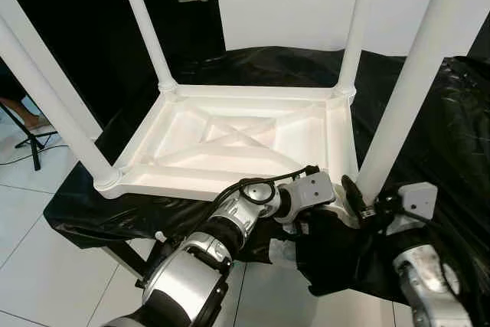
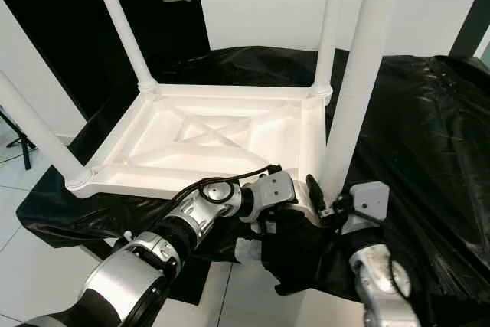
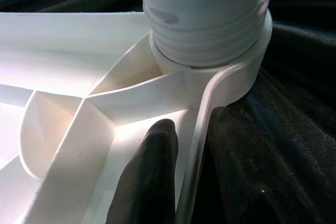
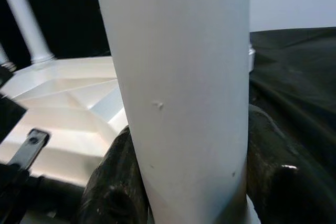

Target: Building children table

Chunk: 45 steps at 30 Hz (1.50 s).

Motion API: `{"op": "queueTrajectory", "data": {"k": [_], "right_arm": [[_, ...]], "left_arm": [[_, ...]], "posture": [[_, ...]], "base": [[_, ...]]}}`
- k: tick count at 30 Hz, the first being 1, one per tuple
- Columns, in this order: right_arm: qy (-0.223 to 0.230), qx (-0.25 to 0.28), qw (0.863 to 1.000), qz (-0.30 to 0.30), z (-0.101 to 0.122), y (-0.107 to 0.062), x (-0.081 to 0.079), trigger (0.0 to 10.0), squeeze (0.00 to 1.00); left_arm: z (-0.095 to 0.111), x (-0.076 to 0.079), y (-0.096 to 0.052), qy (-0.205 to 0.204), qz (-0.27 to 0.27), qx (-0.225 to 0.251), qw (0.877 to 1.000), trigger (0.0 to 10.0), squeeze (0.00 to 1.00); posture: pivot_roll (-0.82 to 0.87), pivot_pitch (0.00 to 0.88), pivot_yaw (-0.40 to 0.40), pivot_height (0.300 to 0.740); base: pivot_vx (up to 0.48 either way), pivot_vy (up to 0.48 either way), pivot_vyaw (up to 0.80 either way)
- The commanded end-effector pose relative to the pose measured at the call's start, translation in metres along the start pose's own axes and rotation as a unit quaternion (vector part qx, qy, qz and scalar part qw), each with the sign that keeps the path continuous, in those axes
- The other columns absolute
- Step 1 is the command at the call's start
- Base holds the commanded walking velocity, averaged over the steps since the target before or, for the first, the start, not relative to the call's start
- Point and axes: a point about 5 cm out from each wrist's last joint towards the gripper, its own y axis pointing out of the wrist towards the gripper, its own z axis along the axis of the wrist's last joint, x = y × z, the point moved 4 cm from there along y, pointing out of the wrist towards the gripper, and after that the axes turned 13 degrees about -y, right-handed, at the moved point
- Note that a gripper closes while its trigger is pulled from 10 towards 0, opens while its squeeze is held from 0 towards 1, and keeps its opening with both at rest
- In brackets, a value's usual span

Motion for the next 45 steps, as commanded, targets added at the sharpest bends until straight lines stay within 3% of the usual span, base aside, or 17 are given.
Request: {"op": "queueTrajectory", "data": {"k": [1, 4, 9, 10, 11, 15, 16, 17, 23, 24, 27, 34, 35, 36, 39, 42, 45], "right_arm": [[-0.004, -0.043, 0.999, -0.026, -0.018, -0.003, 0.005, 0.0, 0.0], [-0.008, -0.03, 0.997, -0.071, -0.01, 0.001, 0.011, 0.0, 0.0], [-0.005, -0.041, 0.996, -0.079, -0.013, 0.001, 0.009, 0.0, 0.0], [-0.008, -0.04, 0.997, -0.07, -0.013, 0.002, 0.007, 8.9, 0.0], [-0.014, -0.039, 0.997, -0.059, -0.012, 0.002, 0.005, 10.0, 0.0], [-0.026, -0.036, 0.998, -0.049, -0.011, 0.003, 0.005, 10.0, 0.0], [-0.035, -0.03, 0.998, -0.049, -0.01, 0.004, 0.011, 10.0, 0.36], [-0.035, -0.027, 0.998, -0.045, -0.01, 0.004, 0.014, 10.0, 1.0], [-0.033, -0.02, 0.999, -0.009, -0.009, 0.006, 0.018, 10.0, 1.0], [-0.033, -0.019, 0.999, -0.002, -0.008, 0.006, 0.018, 10.0, 0.0], [-0.029, -0.011, 0.997, 0.069, -0.007, 0.005, 0.018, 10.0, 0.0], [-0.045, -0.009, 0.992, 0.121, -0.007, 0.006, 0.025, 10.0, 0.0], [-0.052, -0.008, 0.989, 0.14, -0.005, 0.008, 0.028, 4.2, 0.0], [-0.055, -0.007, 0.985, 0.163, -0.003, 0.01, 0.031, 0.0, 0.0], [-0.056, -0.006, 0.983, 0.176, -0.001, 0.011, 0.032, 0.0, 0.0], [-0.056, -0.014, 0.968, 0.245, -0.001, 0.006, 0.026, 0.0, 0.0], [-0.052, -0.022, 0.965, 0.256, -0.003, 0.005, 0.027, 0.0, 0.0]], "left_arm": [[-0.052, -0.002, 0.006, -0.049, 0.139, -0.061, 0.987, 10.0, 0.0], [-0.051, -0.001, 0.008, -0.048, 0.137, -0.061, 0.988, 10.0, 0.0], [-0.048, -0.001, 0.009, -0.048, 0.137, -0.058, 0.988, 10.0, 0.0], [-0.047, -0.001, 0.009, -0.047, 0.136, -0.057, 0.988, 10.0, 0.0], [-0.047, -0.001, 0.01, -0.047, 0.136, -0.057, 0.988, 10.0, 0.0], [-0.047, 0.0, 0.01, -0.048, 0.135, -0.056, 0.988, 10.0, 0.0], [-0.048, 0.002, 0.011, -0.049, 0.133, -0.056, 0.988, 10.0, 0.0], [-0.048, 0.002, 0.012, -0.05, 0.132, -0.056, 0.988, 10.0, 0.0], [-0.048, 0.005, 0.013, -0.052, 0.129, -0.055, 0.989, 10.0, 0.0], [-0.048, 0.005, 0.013, -0.052, 0.129, -0.055, 0.989, 10.0, 0.0], [-0.048, 0.004, 0.013, -0.052, 0.131, -0.055, 0.989, 10.0, 0.0], [-0.047, 0.003, 0.013, -0.05, 0.134, -0.055, 0.988, 10.0, 0.0], [-0.047, 0.003, 0.013, -0.049, 0.134, -0.054, 0.988, 10.0, 0.0], [-0.048, 0.004, 0.013, -0.049, 0.134, -0.054, 0.988, 10.0, 0.0], [-0.048, 0.004, 0.014, -0.05, 0.134, -0.054, 0.988, 10.0, 0.0], [-0.048, 0.007, 0.015, -0.051, 0.131, -0.054, 0.989, 10.0, 0.0], [-0.049, 0.006, 0.014, -0.052, 0.133, -0.054, 0.988, 10.0, 0.0]], "posture": [[0.03, 0.0, 0.083, 0.74], [0.03, 0.0, 0.081, 0.74], [0.03, 0.0, 0.081, 0.74], [0.02, 0.0, 0.081, 0.74], [0.02, 0.0, 0.08, 0.74], [0.01, 0.0, 0.079, 0.74], [0.01, 0.0, 0.077, 0.74], [0.01, 0.0, 0.077, 0.74], [0.01, 0.0, 0.076, 0.74], [0.01, 0.0, 0.076, 0.74], [0.01, 0.0, 0.075, 0.74], [0.01, 0.0, 0.074, 0.74], [0.01, 0.0, 0.071, 0.74], [0.01, 0.0, 0.07, 0.74], [0.01, 0.0, 0.07, 0.74], [0.02, 0.0, 0.066, 0.74], [0.02, 0.0, 0.066, 0.74]], "base": [[0.0, 0.0, 0.0], [0.0, 0.0, 0.0], [0.0, 0.0, 0.0], [0.0, 0.0, 0.0], [0.0, 0.0, 0.0], [0.0, 0.0, 0.0], [0.0, 0.0, 0.0], [0.0, 0.0, 0.0], [0.0, 0.0, 0.0], [0.0, 0.0, 0.0], [0.0, 0.0, 0.0], [0.0, 0.0, 0.0], [0.0, 0.0, 0.0], [0.0, 0.0, 0.0], [0.0, 0.0, 0.0], [0.0, 0.0, 0.0], [0.0, 0.0, 0.0]]}}
